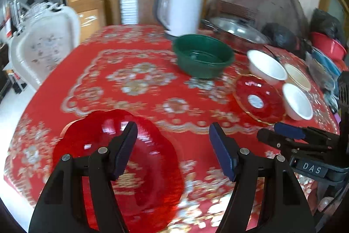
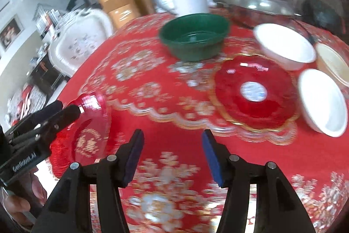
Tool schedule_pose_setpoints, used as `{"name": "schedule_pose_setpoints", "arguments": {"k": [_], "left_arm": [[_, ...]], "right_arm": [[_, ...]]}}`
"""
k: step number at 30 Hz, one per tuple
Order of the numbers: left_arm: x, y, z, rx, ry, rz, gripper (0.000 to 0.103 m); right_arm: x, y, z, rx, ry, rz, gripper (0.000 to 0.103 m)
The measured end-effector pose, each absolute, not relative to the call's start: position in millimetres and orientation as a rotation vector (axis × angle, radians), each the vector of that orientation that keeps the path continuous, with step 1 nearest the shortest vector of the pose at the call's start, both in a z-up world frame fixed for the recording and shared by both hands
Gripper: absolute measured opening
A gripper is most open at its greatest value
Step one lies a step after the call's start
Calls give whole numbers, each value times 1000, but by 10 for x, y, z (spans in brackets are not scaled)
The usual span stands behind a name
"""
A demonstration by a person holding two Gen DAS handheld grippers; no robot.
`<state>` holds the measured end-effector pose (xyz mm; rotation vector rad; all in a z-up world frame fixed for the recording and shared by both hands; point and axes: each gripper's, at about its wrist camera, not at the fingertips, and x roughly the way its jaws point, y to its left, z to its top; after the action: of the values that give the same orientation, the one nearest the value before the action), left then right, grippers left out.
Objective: Organize plates and bowls
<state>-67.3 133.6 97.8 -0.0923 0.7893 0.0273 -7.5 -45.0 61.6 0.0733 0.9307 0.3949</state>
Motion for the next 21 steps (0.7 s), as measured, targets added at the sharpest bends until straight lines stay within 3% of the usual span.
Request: {"name": "schedule_pose_setpoints", "arguments": {"k": [14,21], "left_arm": [[108,448,736,-73,918,-105,69],[497,309,588,-97,975,-73,69]], "right_arm": [[212,-1628,541,236,946,178,57],[438,-1728,411,298,994,202,57]]}}
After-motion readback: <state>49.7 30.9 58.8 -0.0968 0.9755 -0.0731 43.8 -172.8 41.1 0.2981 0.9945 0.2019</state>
